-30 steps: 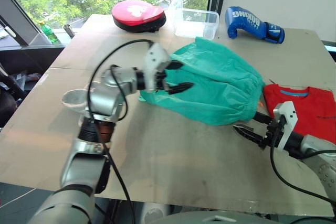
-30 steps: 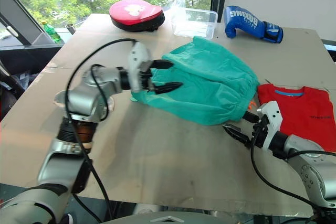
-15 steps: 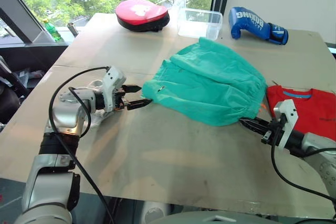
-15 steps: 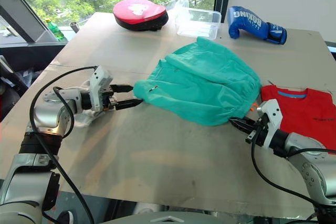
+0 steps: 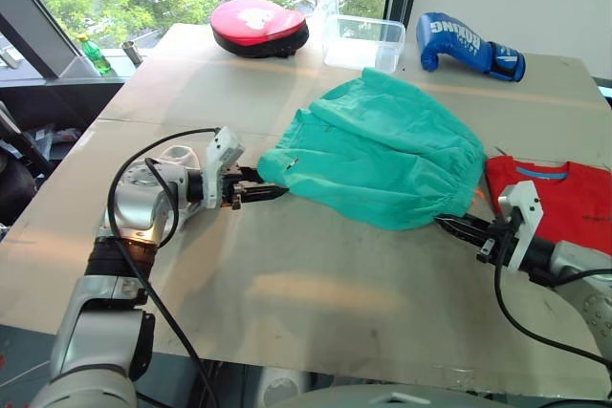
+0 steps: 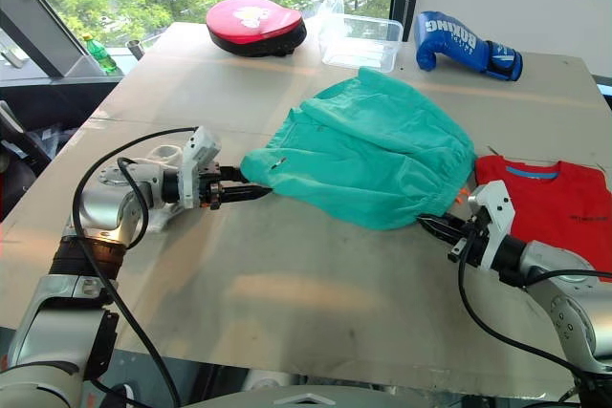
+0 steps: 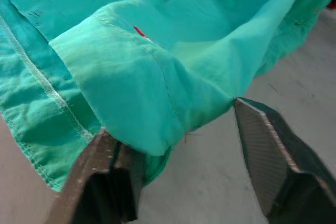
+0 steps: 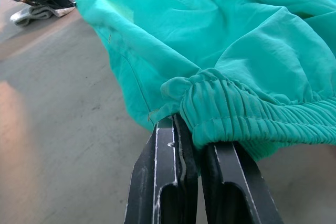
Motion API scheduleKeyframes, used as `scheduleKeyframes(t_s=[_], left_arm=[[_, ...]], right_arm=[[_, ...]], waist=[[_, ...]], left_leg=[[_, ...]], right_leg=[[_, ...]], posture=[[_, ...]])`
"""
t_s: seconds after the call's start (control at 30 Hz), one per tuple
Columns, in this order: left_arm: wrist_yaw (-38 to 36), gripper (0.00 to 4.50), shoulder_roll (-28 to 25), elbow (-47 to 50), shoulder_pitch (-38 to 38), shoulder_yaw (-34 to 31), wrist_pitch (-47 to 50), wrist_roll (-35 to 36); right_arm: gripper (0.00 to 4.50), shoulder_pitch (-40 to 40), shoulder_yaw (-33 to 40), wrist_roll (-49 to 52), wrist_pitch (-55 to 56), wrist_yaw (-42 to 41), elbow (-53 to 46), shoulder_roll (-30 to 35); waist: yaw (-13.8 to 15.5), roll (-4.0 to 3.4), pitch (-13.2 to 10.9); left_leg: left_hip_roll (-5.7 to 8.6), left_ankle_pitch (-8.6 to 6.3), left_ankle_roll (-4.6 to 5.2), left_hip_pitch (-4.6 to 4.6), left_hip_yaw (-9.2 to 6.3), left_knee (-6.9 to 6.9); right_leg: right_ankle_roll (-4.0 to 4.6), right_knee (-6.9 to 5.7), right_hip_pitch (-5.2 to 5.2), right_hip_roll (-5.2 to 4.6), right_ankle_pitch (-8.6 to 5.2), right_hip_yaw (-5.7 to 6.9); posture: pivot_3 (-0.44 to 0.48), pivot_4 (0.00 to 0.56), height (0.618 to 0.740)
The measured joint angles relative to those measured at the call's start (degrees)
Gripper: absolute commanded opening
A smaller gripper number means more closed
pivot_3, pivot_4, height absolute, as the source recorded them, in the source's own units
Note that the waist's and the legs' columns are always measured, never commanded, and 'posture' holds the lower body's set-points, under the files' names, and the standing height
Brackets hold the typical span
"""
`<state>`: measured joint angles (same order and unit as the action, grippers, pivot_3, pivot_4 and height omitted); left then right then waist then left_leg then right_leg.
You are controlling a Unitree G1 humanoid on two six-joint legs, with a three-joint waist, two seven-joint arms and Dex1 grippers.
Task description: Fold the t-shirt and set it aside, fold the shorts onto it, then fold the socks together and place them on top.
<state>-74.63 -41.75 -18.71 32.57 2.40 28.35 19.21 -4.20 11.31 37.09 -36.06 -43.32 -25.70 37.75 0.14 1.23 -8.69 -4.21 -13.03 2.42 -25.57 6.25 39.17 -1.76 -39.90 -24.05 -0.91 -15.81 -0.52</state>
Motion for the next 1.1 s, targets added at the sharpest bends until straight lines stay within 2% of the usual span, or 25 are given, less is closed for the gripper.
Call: scheduleKeyframes(t_s=[0.1, 0.27, 0.37, 0.43, 0.5, 0.6, 0.63, 0.7, 0.73, 0.83, 0.93, 1.0, 1.03, 1.1], left_arm=[[0.2, 0.1, 0.7, 0.0, 0.2, 0.0, -0.1, 0.1], [0.7, 0.02, 2.8, -0.4, 5.3, -0.7, 3.0, 2.5], [-0.5, 0.02, 4.0, -7.3, 14.3, -1.6, 2.8, 3.3], [0.1, 0.02, 5.5, -15.4, 22.5, -2.0, -0.3, 2.2], [3.6, 0.02, 7.4, -29.7, 32.8, -3.1, -5.4, 0.4], [12.4, 0.02, 9.8, -45.8, 49.0, -6.5, -14.6, -1.5], [15.7, 0.02, 10.1, -49.5, 54.7, -8.2, -17.6, -1.8], [19.9, 0.02, 9.8, -52.3, 62.1, -11.2, -21.7, -1.6], [24.2, 0.02, 9.4, -55.0, 68.1, -14.5, -24.0, -1.0], [25.7, 0.02, 8.3, -56.2, 73.0, -17.8, -25.3, -0.4], [22.1, 0.02, 4.8, -56.6, 75.7, -20.5, -24.4, 0.3], [18.3, 0.02, 2.4, -56.4, 75.6, -21.2, -22.6, 0.3], [13.5, 0.02, 0.8, -55.2, 74.0, -20.7, -20.2, 0.2], [9.9, 0.02, -0.8, -54.2, 72.1, -20.0, -18.4, 0.0]], right_arm=[[0.0, 0.4, 0.9, 0.1, 0.0, -0.3, 0.1, 1.6], [0.0, 6.1, 0.9, 1.9, -2.1, -1.9, 2.6, 4.1], [0.0, 14.8, -0.4, 1.0, -2.3, -5.3, 9.4, 7.5], [0.0, 23.0, -1.8, -1.4, -0.9, -7.3, 16.3, 9.0], [0.0, 34.6, -5.4, -5.3, 2.6, -9.9, 27.5, 9.0], [0.0, 57.6, -8.7, -13.1, 12.9, -10.9, 49.8, 7.5], [0.0, 66.1, -8.7, -15.7, 17.4, -10.5, 58.0, 7.1], [0.0, 76.6, -8.2, -18.2, 24.4, -10.0, 66.4, 6.7], [0.0, 85.8, -7.5, -20.1, 30.2, -8.8, 75.0, 6.4], [0.0, 92.0, -6.2, -20.8, 35.8, -9.2, 80.3, 5.9], [0.0, 94.4, -4.3, -19.6, 37.8, -13.3, 80.7, 5.0], [0.0, 92.2, -3.4, -17.7, 36.1, -16.0, 77.6, 4.9], [0.0, 87.1, -2.8, -15.8, 32.8, -17.4, 71.1, 4.7], [0.0, 83.0, -2.6, -14.5, 30.1, -18.3, 67.2, 4.7]], waist=[[0.1, 0.0, 0.0], [0.1, 0.02, 0.0], [0.1, 0.02, 0.0], [0.1, 0.03, 0.0], [-0.3, 0.06, -0.2], [-0.9, 0.06, -0.6], [-1.0, 0.03, -0.7], [-1.1, 0.02, -0.7], [-1.1, -0.02, -0.8], [-1.1, -0.04, -0.9], [-1.5, -0.09, -0.9], [-1.9, -0.13, -0.9], [-2.0, -0.14, -0.9], [-2.2, -0.18, -0.9]], left_leg=[[0.0, 0.0, 0.0, 0.0, -0.01, 0.0], [0.03, 0.0, 0.01, -0.01, 0.0, 0.04], [0.08, 0.0, 0.02, 0.0, 0.0, 0.09], [0.11, 0.0, 0.02, -0.03, 0.01, 0.09], [0.09, 0.01, 0.04, -0.1, 0.03, 0.18], [0.11, 0.04, 0.04, -0.63, 0.25, 0.14], [0.12, 0.13, -0.11, -0.92, 0.33, 0.12], [0.09, 0.01, -0.06, -1.11, 0.44, -0.12], [0.12, 0.01, -0.06, -1.38, 0.67, -0.37], [0.12, -0.01, -0.08, -1.23, 0.83, -0.96], [0.07, -0.02, -0.09, -1.3, 1.19, -1.19], [0.01, -0.01, -0.1, -1.3, 1.26, -1.11], [-0.02, 0.0, -0.11, -1.24, 1.18, -0.94], [-0.02, 0.0, -0.11, -1.19, 1.22, -0.85]], right_leg=[[0.0, 0.0, 0.0, -0.01, 0.0, 0.01], [0.0, -0.01, 0.0, 0.01, 0.0, 0.01], [0.0, -0.01, 0.01, 0.05, 0.01, 0.0], [0.0, 0.02, -0.02, 0.07, 0.01, 0.01], [-0.01, -0.01, -0.11, 0.13, 0.04, -0.03], [-0.11, -0.05, -0.75, 0.09, 0.15, -0.29], [-0.13, -0.06, -1.11, 0.07, 0.16, -0.37], [-0.18, -0.04, -1.4, 0.01, 0.12, -0.4], [-0.18, 0.01, -1.85, -0.07, 0.1, -0.47], [-0.21, 0.13, -1.9, -0.16, 0.08, -0.31], [-0.21, 0.15, -2.11, -0.16, 0.06, -0.19], [-0.19, 0.08, -2.1, -0.16, 0.04, -0.07], [-0.18, 0.05, -1.9, -0.16, 0.03, 0.02], [-0.17, 0.07, -1.82, -0.2, 0.03, 0.01]], posture=[[0.0, 0.15, 0.735], [0.0, 0.15, 0.735], [0.0, 0.15, 0.735], [0.0, 0.15, 0.735], [0.0, 0.15, 0.735], [0.0, 0.15, 0.735], [0.0, 0.15, 0.735], [0.0, 0.15, 0.735], [0.0, 0.15, 0.735], [0.0, 0.15, 0.735], [0.0, 0.15, 0.735], [0.0, 0.15, 0.735], [0.0, 0.15, 0.735], [0.0, 0.15, 0.735]])
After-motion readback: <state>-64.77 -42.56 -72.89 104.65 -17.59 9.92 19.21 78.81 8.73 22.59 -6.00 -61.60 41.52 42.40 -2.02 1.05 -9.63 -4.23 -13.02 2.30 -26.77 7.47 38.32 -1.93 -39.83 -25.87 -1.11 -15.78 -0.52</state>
